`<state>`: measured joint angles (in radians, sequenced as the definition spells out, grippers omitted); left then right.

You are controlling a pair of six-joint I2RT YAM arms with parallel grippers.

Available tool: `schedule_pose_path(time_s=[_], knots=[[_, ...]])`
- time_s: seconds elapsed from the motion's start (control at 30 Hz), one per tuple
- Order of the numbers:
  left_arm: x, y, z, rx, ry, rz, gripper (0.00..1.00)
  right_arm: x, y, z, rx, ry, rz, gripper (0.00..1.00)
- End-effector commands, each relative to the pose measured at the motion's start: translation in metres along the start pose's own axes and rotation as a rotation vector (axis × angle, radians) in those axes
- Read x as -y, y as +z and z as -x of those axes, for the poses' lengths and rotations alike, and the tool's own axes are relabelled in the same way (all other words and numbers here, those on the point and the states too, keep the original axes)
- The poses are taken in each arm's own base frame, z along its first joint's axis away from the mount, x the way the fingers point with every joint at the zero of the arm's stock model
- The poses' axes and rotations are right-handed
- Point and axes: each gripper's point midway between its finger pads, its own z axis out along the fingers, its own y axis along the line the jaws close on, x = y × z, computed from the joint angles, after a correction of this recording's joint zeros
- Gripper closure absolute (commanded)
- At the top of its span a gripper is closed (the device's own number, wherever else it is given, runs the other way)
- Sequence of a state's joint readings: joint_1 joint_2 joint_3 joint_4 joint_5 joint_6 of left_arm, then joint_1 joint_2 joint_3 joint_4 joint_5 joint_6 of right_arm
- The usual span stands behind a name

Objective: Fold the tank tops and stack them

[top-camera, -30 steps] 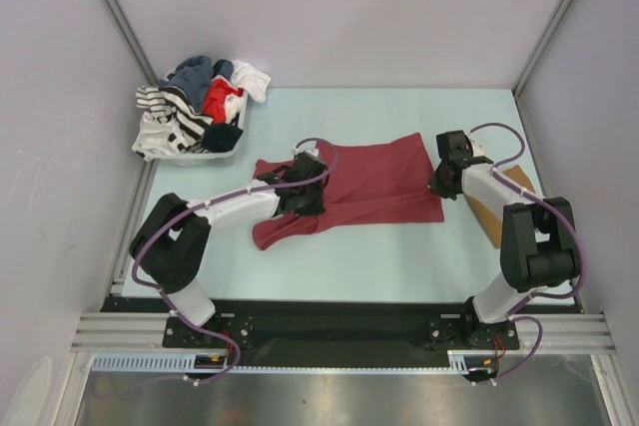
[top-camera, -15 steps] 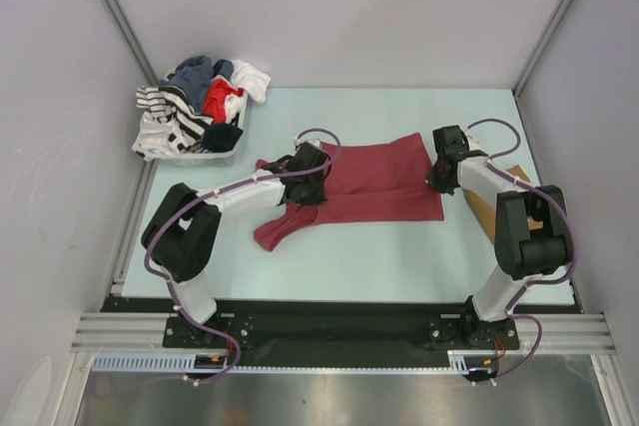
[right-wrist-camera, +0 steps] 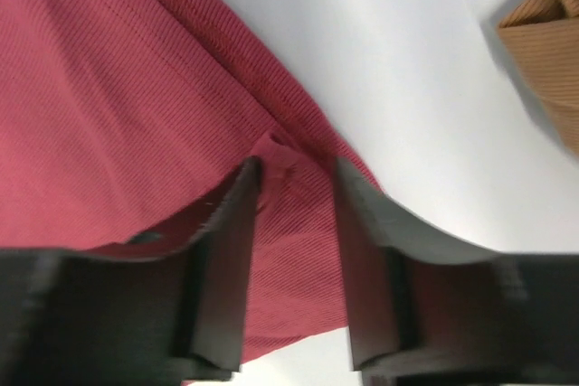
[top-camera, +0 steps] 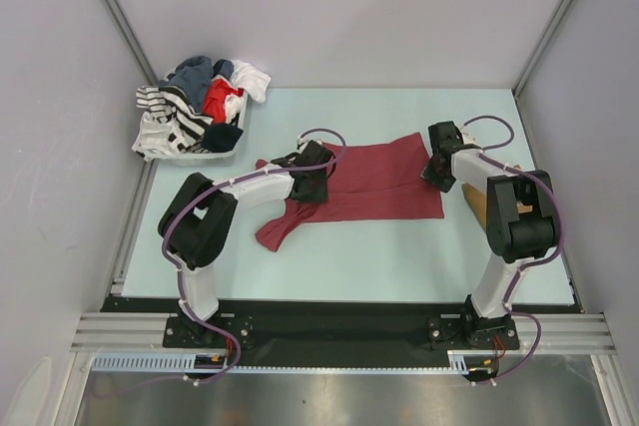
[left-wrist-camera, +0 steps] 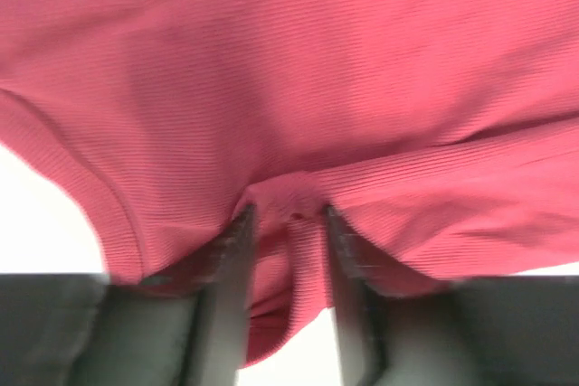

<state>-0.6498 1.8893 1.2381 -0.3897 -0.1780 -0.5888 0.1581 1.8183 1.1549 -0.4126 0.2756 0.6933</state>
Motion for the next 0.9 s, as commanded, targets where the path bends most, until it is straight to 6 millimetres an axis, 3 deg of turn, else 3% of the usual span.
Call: schedule_pose_path(time_s=[0.0,0.03,0.13,0.2,0.3,0.37,0.43,0.47,0.53,0.57,0.63,0.73,0.77,0.8,0.87], knots=[[-0.015,-0.014,0.027,0.081,0.001,0.082,0.52,-0.008,-0.005,0.03,0.082,0.033,0.008,0.55],[-0.02,-0.018,0.03,0.1,0.001,0.104,0.42,-0.007,-0.007,0.032,0.086,0.037,0.01,0.53],[-0.028,-0.036,0.043,0.16,0.0,0.136,0.31,-0.006,-0.019,0.041,0.115,0.051,0.036,0.52],[-0.033,-0.05,0.05,0.19,0.011,0.15,0.29,-0.006,-0.032,0.047,0.145,0.05,0.059,0.5],[-0.041,-0.07,0.057,0.231,0.037,0.175,0.24,0.0,-0.049,0.047,0.175,0.042,0.087,0.29],[-0.045,-0.078,0.057,0.243,0.043,0.183,0.19,0.007,-0.054,0.037,0.173,0.027,0.106,0.25],[-0.049,-0.091,0.055,0.257,0.047,0.175,0.15,0.004,-0.072,0.037,0.204,0.021,0.182,0.28],[-0.048,-0.103,0.056,0.279,0.043,0.153,0.15,0.014,-0.068,0.02,0.18,0.009,0.185,0.32],[-0.057,-0.107,0.043,0.267,0.05,0.154,0.11,0.008,-0.086,0.019,0.207,0.011,0.279,0.43],[-0.057,-0.12,0.043,0.293,0.043,0.128,0.11,0.015,-0.084,0.005,0.187,0.004,0.281,0.47],[-0.065,-0.122,0.027,0.286,0.055,0.114,0.12,0.017,-0.092,0.001,0.195,0.008,0.316,0.54],[-0.072,-0.138,0.012,0.333,0.045,0.049,0.17,0.025,-0.089,-0.01,0.177,0.011,0.311,0.54],[-0.072,-0.148,0.012,0.365,0.022,0.019,0.1,0.026,-0.087,-0.012,0.167,0.016,0.31,0.54],[-0.075,-0.144,0.001,0.35,0.004,0.01,0.01,0.027,-0.084,-0.016,0.15,0.02,0.308,0.53],[-0.079,-0.146,-0.005,0.347,-0.024,0.01,0.0,0.03,-0.079,-0.022,0.126,0.044,0.293,0.5]])
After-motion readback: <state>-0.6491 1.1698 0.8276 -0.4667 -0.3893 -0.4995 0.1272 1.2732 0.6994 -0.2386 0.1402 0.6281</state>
